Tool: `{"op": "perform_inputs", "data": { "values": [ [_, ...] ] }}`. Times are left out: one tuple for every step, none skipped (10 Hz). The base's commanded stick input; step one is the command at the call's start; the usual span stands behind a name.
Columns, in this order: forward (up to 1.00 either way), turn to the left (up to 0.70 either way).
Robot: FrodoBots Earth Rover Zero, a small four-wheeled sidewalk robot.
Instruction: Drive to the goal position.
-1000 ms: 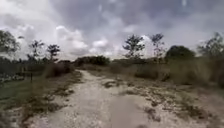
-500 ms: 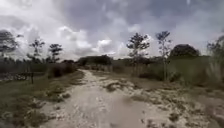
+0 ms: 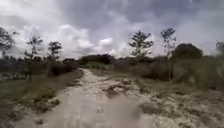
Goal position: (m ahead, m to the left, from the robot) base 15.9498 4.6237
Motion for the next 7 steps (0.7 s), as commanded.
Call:
{"op": "perform_inputs", "data": {
  "values": [
    [0.70, 0.00],
    [0.70, 0.00],
    [0.70, 0.00],
    [0.70, 0.00],
    [0.70, 0.00],
    [0.70, 0.00],
    [0.70, 0.00]
  ]
}}
